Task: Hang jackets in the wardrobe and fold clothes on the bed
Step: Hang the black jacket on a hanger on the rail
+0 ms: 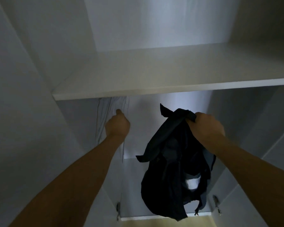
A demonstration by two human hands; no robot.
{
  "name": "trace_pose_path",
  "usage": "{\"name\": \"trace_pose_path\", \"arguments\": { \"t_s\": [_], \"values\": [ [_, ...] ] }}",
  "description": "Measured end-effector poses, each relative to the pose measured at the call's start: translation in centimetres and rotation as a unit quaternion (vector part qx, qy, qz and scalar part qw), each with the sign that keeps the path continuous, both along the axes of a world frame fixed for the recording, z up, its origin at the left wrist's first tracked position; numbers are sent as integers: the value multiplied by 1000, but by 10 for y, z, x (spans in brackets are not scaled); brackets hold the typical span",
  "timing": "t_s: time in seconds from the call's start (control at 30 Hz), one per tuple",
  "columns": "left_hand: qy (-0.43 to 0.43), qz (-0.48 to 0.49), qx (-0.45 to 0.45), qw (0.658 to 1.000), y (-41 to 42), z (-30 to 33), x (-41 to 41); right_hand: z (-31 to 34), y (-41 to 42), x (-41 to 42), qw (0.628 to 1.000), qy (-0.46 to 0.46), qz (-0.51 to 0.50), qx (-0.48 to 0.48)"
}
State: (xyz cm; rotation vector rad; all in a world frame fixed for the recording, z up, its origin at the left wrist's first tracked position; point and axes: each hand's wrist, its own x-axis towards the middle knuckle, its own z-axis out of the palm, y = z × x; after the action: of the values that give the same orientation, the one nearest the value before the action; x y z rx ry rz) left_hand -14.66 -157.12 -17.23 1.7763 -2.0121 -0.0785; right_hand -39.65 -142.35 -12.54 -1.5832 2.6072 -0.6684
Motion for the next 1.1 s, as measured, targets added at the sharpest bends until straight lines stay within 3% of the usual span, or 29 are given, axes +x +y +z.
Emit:
{"name": "trace_pose_path", "arguments": {
  "t_s": [0.2,0.4,0.6,0.77,0.93,1.1],
  "values": [
    [4,-74,50,996,118,41,-15,12,15,-39,988,-154,18,23],
    [-8,-155,124,980,220,99,-28,12,31,-74,933,-359,-24,13],
    [-24,-241,108,964,300,157,-37,19,72,-81,923,-381,-20,-43],
    [-48,-255,92,961,332,179,-48,39,84,-95,919,-388,-26,-64],
    [-75,-277,35,957,346,195,-69,58,103,-123,862,-495,-69,-89],
    [-71,-306,16,949,339,189,-106,74,120,-126,847,-524,-61,-72]
  ]
}}
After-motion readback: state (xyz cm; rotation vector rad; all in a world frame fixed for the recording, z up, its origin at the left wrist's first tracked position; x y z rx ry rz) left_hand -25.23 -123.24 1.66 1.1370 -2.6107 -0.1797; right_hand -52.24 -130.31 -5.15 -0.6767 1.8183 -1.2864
